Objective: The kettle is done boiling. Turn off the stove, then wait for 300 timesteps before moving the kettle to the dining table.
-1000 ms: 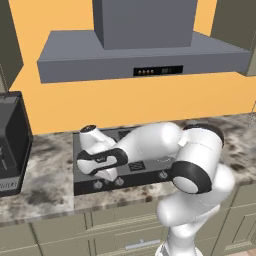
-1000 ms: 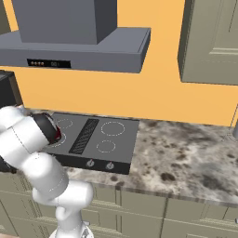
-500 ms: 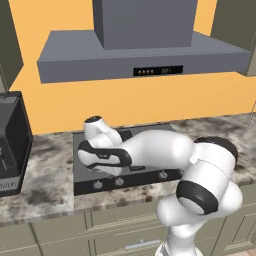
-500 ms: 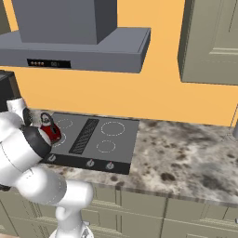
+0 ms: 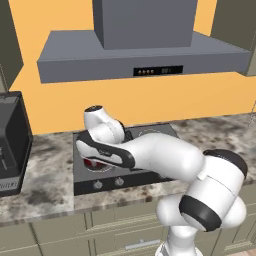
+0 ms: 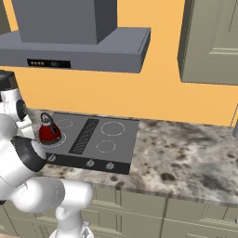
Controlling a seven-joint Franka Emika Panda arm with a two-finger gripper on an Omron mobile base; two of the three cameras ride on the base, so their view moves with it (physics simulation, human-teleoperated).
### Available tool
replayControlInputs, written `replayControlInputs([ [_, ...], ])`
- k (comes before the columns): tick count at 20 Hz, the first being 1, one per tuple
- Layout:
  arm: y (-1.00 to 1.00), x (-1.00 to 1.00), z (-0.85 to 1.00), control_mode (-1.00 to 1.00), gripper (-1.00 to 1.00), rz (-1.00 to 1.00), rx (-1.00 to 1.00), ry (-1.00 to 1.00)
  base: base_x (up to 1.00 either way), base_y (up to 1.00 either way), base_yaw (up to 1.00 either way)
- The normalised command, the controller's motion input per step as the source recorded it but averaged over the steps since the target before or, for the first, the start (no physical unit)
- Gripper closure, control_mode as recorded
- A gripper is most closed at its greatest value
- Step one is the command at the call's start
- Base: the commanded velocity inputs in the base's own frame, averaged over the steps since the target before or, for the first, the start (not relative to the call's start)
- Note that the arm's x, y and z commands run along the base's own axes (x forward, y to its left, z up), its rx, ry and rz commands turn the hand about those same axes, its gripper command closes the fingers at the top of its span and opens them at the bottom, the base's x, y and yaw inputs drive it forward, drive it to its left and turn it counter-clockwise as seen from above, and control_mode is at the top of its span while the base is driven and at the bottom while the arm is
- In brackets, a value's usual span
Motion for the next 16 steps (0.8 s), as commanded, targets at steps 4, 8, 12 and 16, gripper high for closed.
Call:
replayControlInputs([
  [4,0.00,-0.10,0.32,-1.00,-1.00,0.16,0.00,0.01,0.00,0.00,0.00],
  [8,-0.05,-0.06,0.21,-1.00,-1.00,0.20,0.00,0.00,0.00,0.00,0.00],
  [12,-0.21,-0.12,0.15,-1.00,-1.00,0.21,0.00,-0.01,0.00,0.00,0.00],
  [16,-0.35,-0.16,0.15,-1.00,-1.00,0.26,0.00,-0.11,0.00,0.00,0.00],
])
